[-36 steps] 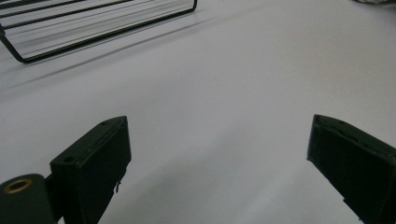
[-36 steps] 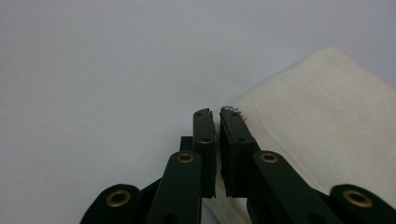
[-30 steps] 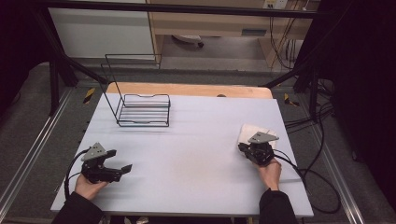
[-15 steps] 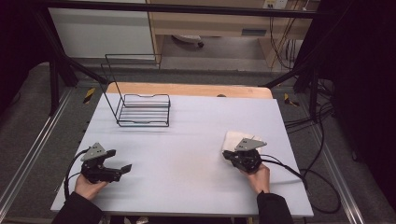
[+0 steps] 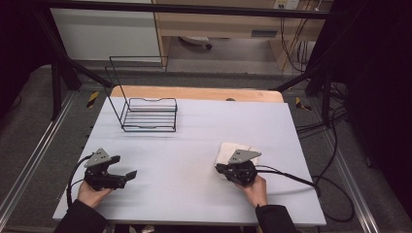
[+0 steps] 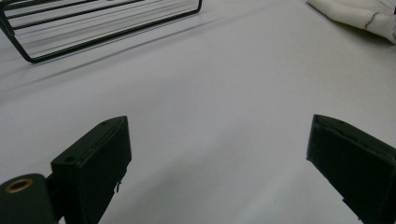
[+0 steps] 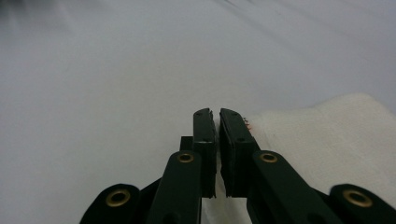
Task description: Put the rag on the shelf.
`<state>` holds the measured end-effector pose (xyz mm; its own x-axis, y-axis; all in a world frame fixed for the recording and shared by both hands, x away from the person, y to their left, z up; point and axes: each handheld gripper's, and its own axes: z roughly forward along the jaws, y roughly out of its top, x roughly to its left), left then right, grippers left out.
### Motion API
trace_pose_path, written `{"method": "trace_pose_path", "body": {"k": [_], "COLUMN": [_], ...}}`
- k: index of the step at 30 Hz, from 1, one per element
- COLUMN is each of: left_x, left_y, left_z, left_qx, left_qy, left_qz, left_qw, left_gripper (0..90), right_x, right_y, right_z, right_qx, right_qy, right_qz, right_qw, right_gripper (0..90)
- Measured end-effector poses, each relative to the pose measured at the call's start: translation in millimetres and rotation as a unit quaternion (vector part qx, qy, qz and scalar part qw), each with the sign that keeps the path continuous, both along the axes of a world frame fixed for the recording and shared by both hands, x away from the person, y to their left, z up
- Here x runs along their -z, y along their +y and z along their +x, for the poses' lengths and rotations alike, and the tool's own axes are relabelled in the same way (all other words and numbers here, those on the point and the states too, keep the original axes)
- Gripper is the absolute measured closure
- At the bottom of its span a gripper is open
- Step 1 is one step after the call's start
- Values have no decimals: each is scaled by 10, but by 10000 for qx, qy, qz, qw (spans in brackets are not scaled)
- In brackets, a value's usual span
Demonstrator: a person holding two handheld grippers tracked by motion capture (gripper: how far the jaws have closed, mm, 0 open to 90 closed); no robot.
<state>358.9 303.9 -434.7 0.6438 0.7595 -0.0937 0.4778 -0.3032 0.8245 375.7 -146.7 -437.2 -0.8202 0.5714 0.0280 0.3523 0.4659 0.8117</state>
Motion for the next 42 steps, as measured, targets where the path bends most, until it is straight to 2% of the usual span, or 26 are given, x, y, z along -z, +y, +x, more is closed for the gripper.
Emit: {"method": "trace_pose_path", "body": {"k": [10,17,20,23,27,30,33,36,37,38,39,42], "left_x": [1,3,4,5,3,2,2,4,4,2,2,-5], "left_y": [0,2,1,2,1,-4,-13,-20,-24,-29,-35,-68], "left_z": [1,3,3,7,8,10,13,20,22,24,24,23], "left_qx": [-5,-12,-11,-20,-45,-51,-50,-68,-72,-73,-78,-46], "left_qy": [11,27,34,45,64,92,104,116,122,126,125,110], "left_qz": [-3,-19,-19,-25,-41,-53,-56,-59,-65,-61,-68,-34], "left_qw": [10000,10000,10000,10000,10000,9999,9999,9999,9999,9999,9999,9999], "left_gripper": [65,65,65,64,64,64,64,64,64,64,64,64], "right_x": [42,77,97,113,60,4,-54,-100,-108,-118,-118,-131], "right_y": [316,544,616,634,609,520,363,193,156,42,42,-114], "right_z": [-92,-182,-211,-208,-192,-168,-111,-34,-15,9,9,23], "right_qx": [-313,-650,-729,-691,-478,-253,-18,347,435,627,627,832], "right_qy": [113,121,154,189,225,218,353,558,636,654,654,547], "right_qz": [40,10,6,10,186,331,440,514,467,365,365,286], "right_qw": [9994,9978,9972,9974,9984,9989,9984,9965,9959,9952,9952,9946], "right_gripper": [855,854,850,820,648,489,330,125,88,63,63,36]}}
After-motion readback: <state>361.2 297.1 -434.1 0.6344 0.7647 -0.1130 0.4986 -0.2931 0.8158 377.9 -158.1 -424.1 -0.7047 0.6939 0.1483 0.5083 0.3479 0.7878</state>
